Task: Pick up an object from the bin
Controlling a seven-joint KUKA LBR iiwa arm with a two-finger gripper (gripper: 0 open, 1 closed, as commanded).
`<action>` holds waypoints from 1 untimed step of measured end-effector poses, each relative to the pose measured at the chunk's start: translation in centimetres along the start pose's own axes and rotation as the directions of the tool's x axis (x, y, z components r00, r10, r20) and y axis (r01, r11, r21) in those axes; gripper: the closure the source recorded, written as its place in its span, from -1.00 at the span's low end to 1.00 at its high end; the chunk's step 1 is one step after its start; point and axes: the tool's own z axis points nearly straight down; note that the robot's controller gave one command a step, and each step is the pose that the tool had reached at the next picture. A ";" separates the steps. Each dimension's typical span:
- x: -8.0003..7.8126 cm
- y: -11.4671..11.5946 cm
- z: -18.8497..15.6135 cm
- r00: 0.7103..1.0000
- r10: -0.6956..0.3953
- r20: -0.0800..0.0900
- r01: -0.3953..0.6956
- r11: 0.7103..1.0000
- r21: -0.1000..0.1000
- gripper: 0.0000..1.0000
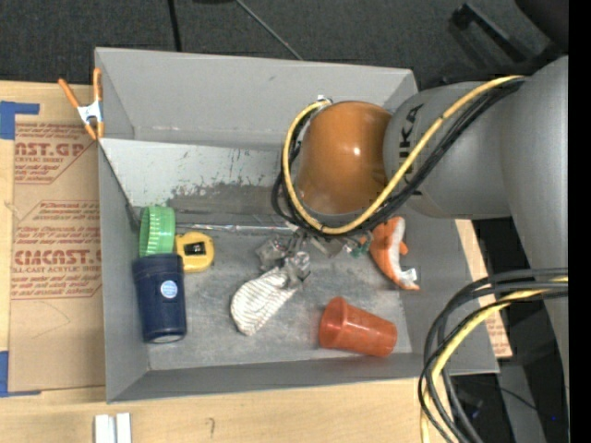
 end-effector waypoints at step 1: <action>-0.1 0.0 -1.2 1.000 0.000 0.003 0.000 1.000 0.003 1.00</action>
Offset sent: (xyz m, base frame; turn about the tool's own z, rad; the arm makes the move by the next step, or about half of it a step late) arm 0.0001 0.0002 0.0920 0.0000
